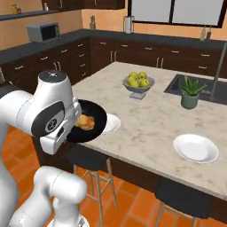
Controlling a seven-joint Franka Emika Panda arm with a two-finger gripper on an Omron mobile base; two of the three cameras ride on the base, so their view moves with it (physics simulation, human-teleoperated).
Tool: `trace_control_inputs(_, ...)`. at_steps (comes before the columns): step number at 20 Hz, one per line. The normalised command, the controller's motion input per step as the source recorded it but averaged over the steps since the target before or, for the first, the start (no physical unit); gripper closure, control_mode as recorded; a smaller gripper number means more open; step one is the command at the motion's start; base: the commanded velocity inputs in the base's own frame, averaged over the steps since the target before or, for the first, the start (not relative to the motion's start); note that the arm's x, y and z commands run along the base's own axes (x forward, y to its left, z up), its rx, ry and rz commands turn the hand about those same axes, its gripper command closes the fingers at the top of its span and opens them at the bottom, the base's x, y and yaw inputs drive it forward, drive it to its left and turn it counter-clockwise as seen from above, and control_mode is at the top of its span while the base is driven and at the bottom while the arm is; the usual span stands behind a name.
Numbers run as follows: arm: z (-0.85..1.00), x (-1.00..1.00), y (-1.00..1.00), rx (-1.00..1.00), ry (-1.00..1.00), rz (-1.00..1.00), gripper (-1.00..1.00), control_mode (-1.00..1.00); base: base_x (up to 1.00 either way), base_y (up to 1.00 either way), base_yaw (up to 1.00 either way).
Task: Pick the chicken drumstick and mushroom from their plates and place them in the bowl. Then put the bowl in the fridge.
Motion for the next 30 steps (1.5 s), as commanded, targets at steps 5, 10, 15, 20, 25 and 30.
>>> trace_control_inputs(5,0.00,0.00,0.00,0.00,0.00,0.00,1.00,1.00,0.00,1.00,0.52)
trace_control_inputs(10,0.00,0.00,0.00,0.00,0.00,0.00,1.00,1.00,-0.15,0.93,0.24)
trace_control_inputs(15,0.00,0.00,0.00,0.00,0.00,0.00,1.00,1.00,-0.09,0.72,0.57)
trace_control_inputs(20,0.00,0.00,0.00,0.00,0.00,0.00,1.00,1.00,0.00,0.00,1.00)
trace_control_inputs(25,0.00,0.00,0.00,0.00,0.00,0.00,1.00,1.00,0.00,0.00,1.00)
trace_control_inputs(30,0.00,0.00,0.00,0.00,0.00,0.00,1.00,1.00,0.00,0.00,1.00)
